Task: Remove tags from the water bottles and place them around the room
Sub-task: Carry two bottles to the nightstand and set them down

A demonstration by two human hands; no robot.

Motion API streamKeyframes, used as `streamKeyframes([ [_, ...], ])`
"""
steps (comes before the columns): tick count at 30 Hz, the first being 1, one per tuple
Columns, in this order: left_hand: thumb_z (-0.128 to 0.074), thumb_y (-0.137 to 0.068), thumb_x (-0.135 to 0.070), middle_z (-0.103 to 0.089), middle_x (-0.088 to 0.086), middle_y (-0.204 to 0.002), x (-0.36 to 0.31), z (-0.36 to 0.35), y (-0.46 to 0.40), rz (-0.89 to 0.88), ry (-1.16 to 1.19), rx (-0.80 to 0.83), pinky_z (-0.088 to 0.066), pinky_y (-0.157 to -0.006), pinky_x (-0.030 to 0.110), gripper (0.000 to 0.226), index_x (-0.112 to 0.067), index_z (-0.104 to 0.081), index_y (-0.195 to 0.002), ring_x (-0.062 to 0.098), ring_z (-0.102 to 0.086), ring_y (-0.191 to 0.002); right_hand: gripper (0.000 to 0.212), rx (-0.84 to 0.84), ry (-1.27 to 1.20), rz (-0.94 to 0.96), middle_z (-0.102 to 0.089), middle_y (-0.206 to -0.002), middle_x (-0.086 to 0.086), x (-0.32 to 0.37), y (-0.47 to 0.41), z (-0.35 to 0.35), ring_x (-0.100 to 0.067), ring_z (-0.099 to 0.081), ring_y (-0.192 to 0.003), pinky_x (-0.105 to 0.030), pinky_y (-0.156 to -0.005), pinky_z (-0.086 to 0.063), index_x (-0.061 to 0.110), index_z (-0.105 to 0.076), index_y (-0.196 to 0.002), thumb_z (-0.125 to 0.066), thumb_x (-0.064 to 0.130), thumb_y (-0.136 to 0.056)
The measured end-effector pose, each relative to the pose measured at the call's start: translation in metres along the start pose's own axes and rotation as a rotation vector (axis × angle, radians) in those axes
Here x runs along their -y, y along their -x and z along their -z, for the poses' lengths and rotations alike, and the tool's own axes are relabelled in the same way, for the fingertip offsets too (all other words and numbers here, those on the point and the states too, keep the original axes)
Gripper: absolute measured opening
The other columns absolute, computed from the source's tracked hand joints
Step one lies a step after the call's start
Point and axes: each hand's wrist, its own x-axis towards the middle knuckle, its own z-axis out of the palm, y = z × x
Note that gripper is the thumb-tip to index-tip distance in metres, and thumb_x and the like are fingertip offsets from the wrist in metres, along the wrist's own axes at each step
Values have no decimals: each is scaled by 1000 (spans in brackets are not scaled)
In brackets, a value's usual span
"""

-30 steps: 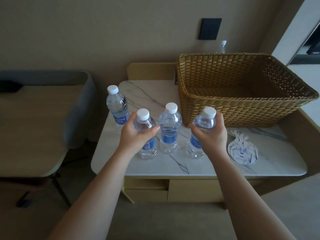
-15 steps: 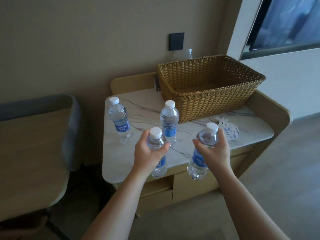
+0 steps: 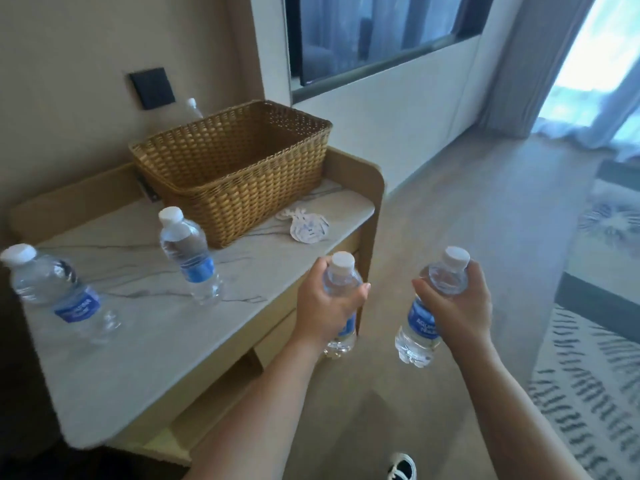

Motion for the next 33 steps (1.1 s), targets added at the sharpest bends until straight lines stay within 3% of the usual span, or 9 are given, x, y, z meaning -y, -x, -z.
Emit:
streamKeyframes([
  [3, -79, -66, -28, -64, 3, -80, -5, -54, -6, -17, 45, 140, -52, -75, 37, 31, -18, -58, -87, 23, -64, -76, 45, -157, 23, -47, -67, -82, 24, -12, -12, 51, 10, -62, -74, -1, -60, -40, 36, -55, -99, -76, 35, -59],
  [6, -80, -68, -26, -63, -4, -78, -5, -108, -15, -33, 71, 272, -50, -70, 28, 30, -19, -58, -87, 12, -61, -71, 44, -261, 48, -69, -67, -83, 16, -28, -25, 100, 7, -64, -75, -11, -66, -45, 35, -55, -99, -81, 24, -66],
  [9, -81, -67, -28, -67, -9, -78, -7, -175, -27, -59, 49, 376, -52, -70, 25, 29, -23, -58, -86, 12, -64, -73, 46, -385, 122, -78, -64, -85, 17, -44, -41, 155, 12, -62, -74, -2, -61, -41, 28, -54, -104, -83, 23, -68],
  [11, -80, -65, -32, -67, -20, -77, -11, -224, -35, -85, 35, 437, -48, -67, 15, 31, -27, -58, -86, 0, -63, -70, 47, -464, 155, -94, -65, -89, 10, -56, -55, 191, 2, -63, -79, -13, -68, -43, 23, -55, -106, -83, 25, -69],
  [13, -80, -63, -36, -67, -20, -77, -17, -276, -42, -92, 34, 499, -49, -69, 17, 33, -26, -59, -87, 3, -64, -70, 49, -514, 177, -105, -66, -93, 5, -69, -71, 227, -10, -64, -83, -25, -75, -46, 20, -55, -109, -83, 25, -70],
  [17, -82, -64, -33, -69, -15, -75, -33, -380, -51, -98, 45, 598, -50, -67, 18, 33, -24, -60, -87, 4, -66, -68, 48, -592, 194, -107, -61, -93, 15, -87, -108, 293, 0, -60, -85, -21, -74, -44, 26, -52, -109, -82, 26, -71],
  [22, -82, -67, -30, -71, -13, -79, -56, -489, -54, -107, 70, 676, -55, -74, 30, 31, -26, -60, -88, 6, -68, -74, 51, -665, 205, -111, -64, -101, -1, -107, -155, 369, -12, -64, -91, -22, -77, -48, 18, -51, -113, -82, 22, -72],
  [29, -84, -70, -22, -71, -9, -83, -74, -599, -77, -101, 107, 780, -54, -71, 18, 33, -28, -60, -91, 1, -67, -75, 51, -772, 206, -135, -63, -103, 0, -134, -216, 436, -12, -64, -93, -18, -74, -46, 20, -50, -112, -82, 24, -72],
  [33, -84, -70, -26, -71, -17, -81, -71, -664, -111, -110, 114, 805, -51, -65, 11, 29, -32, -60, -85, -1, -67, -73, 52, -809, 203, -155, -62, -103, 5, -157, -266, 462, -9, -62, -94, -21, -75, -46, 26, -48, -112, -81, 25, -72],
])
